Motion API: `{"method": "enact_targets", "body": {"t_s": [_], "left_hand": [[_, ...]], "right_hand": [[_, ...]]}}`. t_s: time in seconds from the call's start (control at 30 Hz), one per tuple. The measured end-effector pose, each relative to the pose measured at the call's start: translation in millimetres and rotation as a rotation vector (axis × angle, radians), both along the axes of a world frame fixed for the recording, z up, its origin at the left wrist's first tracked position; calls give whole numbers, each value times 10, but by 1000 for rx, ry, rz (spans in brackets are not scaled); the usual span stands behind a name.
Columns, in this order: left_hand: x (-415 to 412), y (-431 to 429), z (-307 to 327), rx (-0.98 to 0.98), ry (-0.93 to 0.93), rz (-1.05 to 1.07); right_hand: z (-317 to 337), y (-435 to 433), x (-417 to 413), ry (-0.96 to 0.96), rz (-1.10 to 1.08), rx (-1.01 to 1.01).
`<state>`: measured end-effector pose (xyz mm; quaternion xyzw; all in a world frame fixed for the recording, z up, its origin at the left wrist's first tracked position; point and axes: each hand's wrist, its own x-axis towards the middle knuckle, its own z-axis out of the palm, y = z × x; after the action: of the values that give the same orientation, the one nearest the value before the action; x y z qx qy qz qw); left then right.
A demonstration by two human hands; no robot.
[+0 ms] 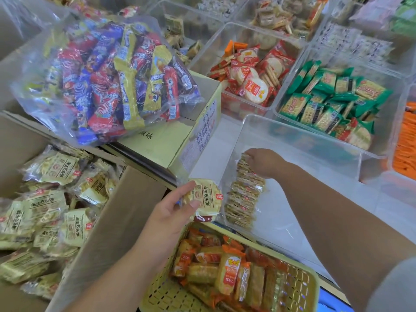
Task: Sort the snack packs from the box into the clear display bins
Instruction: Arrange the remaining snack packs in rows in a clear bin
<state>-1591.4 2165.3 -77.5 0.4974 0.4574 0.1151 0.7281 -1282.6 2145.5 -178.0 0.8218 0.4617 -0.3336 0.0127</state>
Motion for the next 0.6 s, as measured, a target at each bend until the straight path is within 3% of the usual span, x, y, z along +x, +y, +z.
{"method": "enact_targets", "body": {"t_s": [0.3,0.47,0.6], "left_hand": [[27,7,57,-78,-68,151],[55,74,100,-169,-183,231],[164,123,113,-222,-198,170]], "right_hand": [[123,-79,4,19,-1,-29],[527,-333,-226,-30,51,241],[903,-750,-676,106,226,602]]}}
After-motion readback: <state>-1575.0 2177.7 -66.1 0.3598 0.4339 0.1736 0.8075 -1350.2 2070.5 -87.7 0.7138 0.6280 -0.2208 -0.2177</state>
